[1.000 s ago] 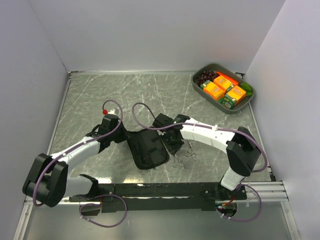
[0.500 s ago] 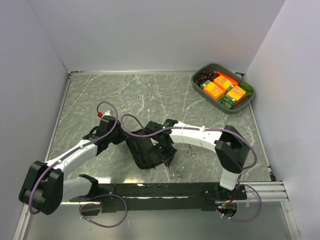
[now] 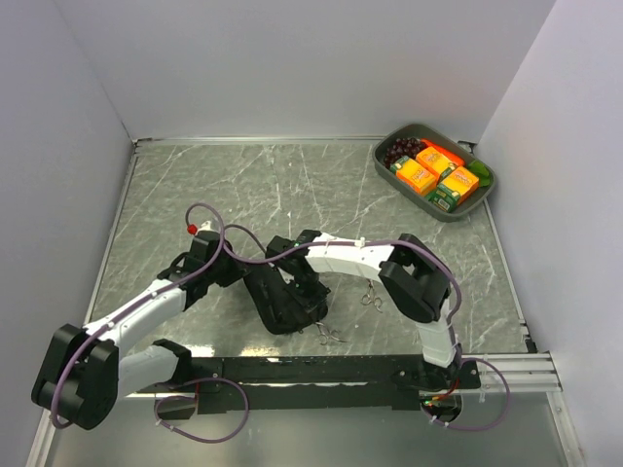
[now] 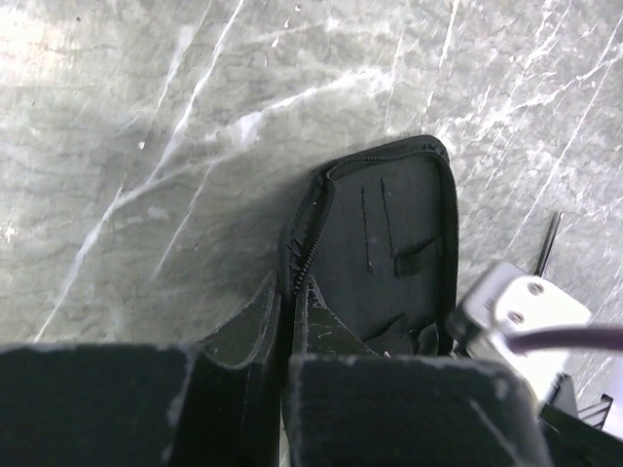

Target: Sort the hair-cutting tools

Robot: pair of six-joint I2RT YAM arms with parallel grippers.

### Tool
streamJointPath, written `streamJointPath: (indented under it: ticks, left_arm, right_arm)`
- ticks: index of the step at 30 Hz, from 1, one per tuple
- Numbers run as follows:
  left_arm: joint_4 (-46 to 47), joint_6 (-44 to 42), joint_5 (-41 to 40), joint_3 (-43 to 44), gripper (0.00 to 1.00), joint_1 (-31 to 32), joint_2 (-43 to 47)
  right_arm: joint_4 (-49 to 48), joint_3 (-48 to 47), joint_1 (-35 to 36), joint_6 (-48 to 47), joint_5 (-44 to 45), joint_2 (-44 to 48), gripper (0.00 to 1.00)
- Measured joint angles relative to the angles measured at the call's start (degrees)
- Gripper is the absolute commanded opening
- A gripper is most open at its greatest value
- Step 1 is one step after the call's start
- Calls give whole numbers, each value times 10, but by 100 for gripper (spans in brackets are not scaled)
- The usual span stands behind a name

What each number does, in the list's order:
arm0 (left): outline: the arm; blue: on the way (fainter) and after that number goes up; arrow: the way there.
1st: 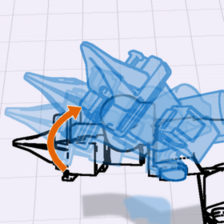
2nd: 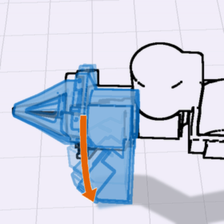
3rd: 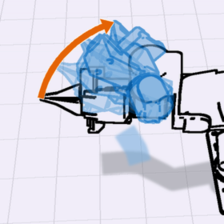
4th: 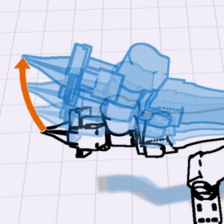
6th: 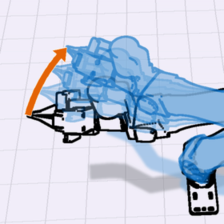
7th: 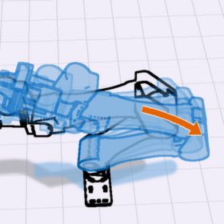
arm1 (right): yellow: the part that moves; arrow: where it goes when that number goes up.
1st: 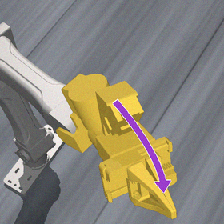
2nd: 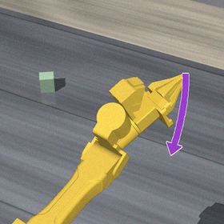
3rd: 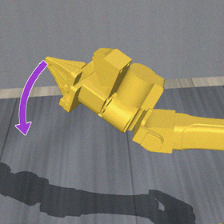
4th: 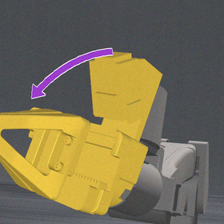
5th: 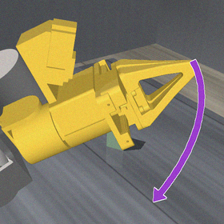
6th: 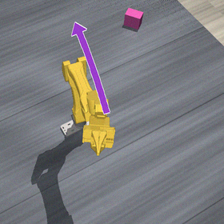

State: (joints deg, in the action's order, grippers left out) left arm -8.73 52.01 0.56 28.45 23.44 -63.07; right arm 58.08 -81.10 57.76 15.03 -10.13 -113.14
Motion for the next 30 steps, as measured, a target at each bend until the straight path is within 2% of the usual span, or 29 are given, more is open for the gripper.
streamJointPath:
  ticks: [10,20,30]
  left_arm:
    - [-6,0,2,-3,1,5,14]
    - [-5,-1,2,-5,1,18,14]
    - [-2,-4,3,-5,1,21,14]
  right_arm:
    - [5,-23,0,-3,2,-26,0]
    - [3,-117,-23,-9,15,-91,0]
    - [-29,-109,-49,-6,10,-87,0]
